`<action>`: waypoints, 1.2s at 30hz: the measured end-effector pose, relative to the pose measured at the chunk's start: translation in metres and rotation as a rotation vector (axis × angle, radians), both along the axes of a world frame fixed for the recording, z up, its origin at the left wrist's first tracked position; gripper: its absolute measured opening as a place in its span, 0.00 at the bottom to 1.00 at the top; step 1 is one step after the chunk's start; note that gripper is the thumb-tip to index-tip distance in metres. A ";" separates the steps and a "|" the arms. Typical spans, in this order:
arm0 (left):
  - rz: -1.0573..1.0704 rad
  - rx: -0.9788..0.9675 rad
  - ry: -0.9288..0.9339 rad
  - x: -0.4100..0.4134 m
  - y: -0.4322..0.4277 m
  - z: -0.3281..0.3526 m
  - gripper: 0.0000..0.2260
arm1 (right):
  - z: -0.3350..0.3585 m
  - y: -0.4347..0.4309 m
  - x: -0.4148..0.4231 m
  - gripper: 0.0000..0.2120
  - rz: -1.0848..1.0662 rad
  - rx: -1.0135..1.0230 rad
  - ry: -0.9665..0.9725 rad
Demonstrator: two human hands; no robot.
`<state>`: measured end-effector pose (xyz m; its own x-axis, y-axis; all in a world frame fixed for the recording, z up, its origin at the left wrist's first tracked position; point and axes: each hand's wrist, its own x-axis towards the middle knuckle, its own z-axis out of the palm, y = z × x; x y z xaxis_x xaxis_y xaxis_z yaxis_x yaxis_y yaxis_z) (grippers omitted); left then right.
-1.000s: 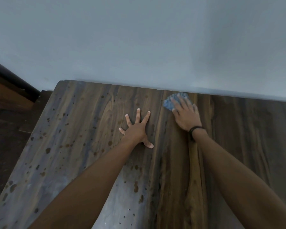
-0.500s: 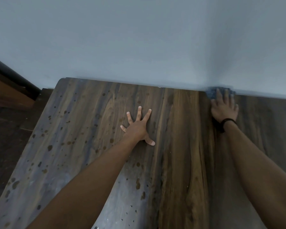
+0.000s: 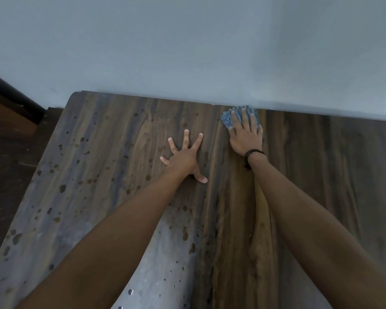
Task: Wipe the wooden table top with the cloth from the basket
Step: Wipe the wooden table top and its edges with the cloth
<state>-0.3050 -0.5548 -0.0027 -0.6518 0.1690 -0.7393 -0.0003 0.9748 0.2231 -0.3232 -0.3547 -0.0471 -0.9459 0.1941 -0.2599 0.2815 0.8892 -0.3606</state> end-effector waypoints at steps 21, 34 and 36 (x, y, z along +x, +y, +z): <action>-0.030 0.027 0.070 0.002 -0.006 -0.004 0.66 | 0.009 0.018 -0.027 0.26 0.076 0.032 -0.021; -0.116 -0.032 0.024 0.008 -0.021 0.004 0.65 | -0.009 -0.060 0.220 0.25 0.054 0.050 0.063; -0.115 -0.042 0.028 0.020 -0.035 -0.001 0.66 | -0.011 -0.043 0.193 0.25 0.086 0.070 0.073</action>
